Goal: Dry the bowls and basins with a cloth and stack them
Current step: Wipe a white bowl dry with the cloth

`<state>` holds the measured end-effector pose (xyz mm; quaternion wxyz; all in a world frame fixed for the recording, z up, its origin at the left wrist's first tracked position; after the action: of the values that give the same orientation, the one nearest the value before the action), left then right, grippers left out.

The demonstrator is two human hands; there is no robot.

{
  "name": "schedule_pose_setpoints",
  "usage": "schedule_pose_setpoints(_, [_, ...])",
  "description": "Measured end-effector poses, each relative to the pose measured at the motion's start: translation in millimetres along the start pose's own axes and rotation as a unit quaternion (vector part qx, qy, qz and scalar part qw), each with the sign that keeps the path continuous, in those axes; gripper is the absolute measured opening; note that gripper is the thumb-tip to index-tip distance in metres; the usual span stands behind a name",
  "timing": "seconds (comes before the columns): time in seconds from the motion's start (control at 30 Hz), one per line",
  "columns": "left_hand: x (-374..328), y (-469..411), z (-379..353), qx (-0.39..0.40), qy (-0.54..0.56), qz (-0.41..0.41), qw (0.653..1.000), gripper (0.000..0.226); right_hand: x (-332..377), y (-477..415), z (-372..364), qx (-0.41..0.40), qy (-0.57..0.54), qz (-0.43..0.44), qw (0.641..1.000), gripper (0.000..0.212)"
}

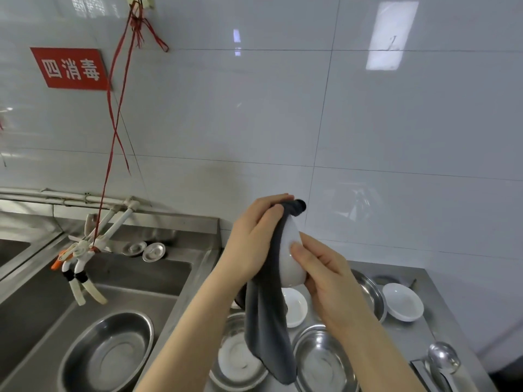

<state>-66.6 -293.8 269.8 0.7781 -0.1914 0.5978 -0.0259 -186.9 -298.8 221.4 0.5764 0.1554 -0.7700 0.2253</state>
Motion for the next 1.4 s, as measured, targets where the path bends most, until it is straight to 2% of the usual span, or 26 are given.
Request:
schedule_pose_setpoints(0.17, [10.5,17.6,7.6,-0.117,0.081,0.037,0.989,0.035,1.6,-2.8,-9.2,0.009,-0.193,-0.012,0.981,0.037])
schedule_pose_setpoints(0.27, [23.4,36.9,6.7,-0.164,0.077,0.043,0.983,0.038,1.0,-6.7,-16.0,0.012,-0.239,-0.005,0.971,0.044])
schedule_pose_setpoints(0.37, [16.4,54.2,8.7,-0.190,-0.028,-0.048,0.980,0.051,-7.9,-11.0,-29.8,0.018,-0.307,-0.041,0.951,0.050])
schedule_pose_setpoints(0.43, [8.6,62.1,12.4,-0.200,-0.121,-0.105,0.967,0.052,-11.9,-12.8,-45.8,0.033,-0.355,-0.069,0.932,0.053])
schedule_pose_setpoints(0.57, [4.3,73.0,33.3,-0.218,-0.210,-0.157,0.940,0.051,-14.9,-15.3,-75.7,0.051,-0.372,-0.092,0.922,0.048])
schedule_pose_setpoints(0.63, [2.0,76.6,45.0,-0.219,-0.259,-0.196,0.920,0.051,-14.6,-18.0,-89.2,0.057,-0.366,-0.095,0.924,0.047])
schedule_pose_setpoints(0.7, [0.9,75.6,58.3,-0.219,-0.285,-0.207,0.910,0.052,-13.0,-21.4,-100.1,0.065,-0.323,-0.089,0.940,0.044])
schedule_pose_setpoints(0.83, [-1.6,73.6,81.9,-0.212,-0.277,-0.176,0.920,0.051,-15.9,-25.2,-119.8,0.095,-0.207,-0.078,0.971,0.035])
schedule_pose_setpoints(0.93, [-0.1,74.9,103.0,-0.194,-0.267,-0.158,0.931,0.047,-25.2,-23.1,-133.0,0.121,-0.174,-0.091,0.973,0.034])
schedule_pose_setpoints(1.07, [22.4,82.9,147.7,-0.192,-0.168,-0.097,0.962,0.041,-44.3,-21.9,-154.6,0.157,-0.168,-0.119,0.966,0.033])
schedule_pose_setpoints(1.23, [48.0,106.5,200.0,-0.270,-0.166,-0.044,0.947,0.029,-80.7,-19.5,-177.5,0.167,-0.177,-0.150,0.958,0.036])
schedule_pose_setpoints(1.4, [86.7,137.3,234.6,-0.317,-0.174,0.011,0.932,0.025,-110.7,-6.2,-175.1,0.194,-0.088,-0.178,0.961,0.029])
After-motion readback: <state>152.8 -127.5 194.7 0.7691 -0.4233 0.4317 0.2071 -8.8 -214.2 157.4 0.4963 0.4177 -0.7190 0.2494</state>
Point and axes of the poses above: each hand's wrist, its own y-axis away from the middle knuckle, its own z-axis out of the back of the hand, x = y × z, the point moved 8 cm from there along -y, towards the middle knuckle, and after that the axes turned 3 degrees about x, right-handed, at the moved point
